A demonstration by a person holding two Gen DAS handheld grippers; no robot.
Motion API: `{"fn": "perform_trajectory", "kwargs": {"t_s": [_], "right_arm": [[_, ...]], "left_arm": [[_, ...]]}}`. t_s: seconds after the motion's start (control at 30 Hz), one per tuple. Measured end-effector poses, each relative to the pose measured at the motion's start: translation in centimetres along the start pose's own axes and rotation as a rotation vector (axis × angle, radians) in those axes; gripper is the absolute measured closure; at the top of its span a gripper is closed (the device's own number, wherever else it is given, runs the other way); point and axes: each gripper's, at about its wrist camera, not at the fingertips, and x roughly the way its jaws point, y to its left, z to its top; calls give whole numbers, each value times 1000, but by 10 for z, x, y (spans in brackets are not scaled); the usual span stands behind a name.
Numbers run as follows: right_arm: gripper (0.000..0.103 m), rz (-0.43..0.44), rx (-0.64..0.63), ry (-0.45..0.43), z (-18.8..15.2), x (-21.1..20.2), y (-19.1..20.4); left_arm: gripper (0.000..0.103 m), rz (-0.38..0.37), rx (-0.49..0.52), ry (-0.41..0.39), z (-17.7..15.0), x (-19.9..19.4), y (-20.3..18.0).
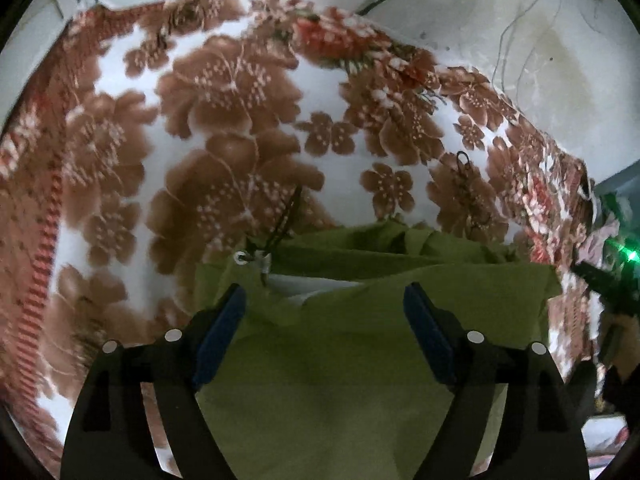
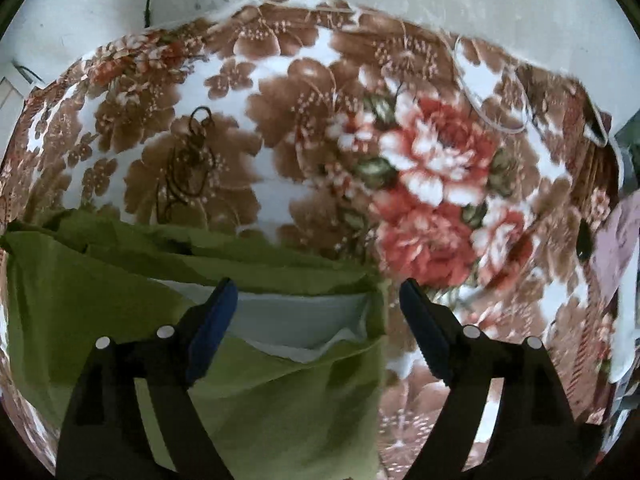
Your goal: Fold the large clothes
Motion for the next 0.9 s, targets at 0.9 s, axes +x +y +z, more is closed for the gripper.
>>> {"fn": "perform_trajectory", "kwargs": {"t_s": [0.9], "right_arm": [[14, -44, -97, -151, -63, 71, -38]], "left_arm": [[21, 182, 166, -59, -32, 62, 37]]}}
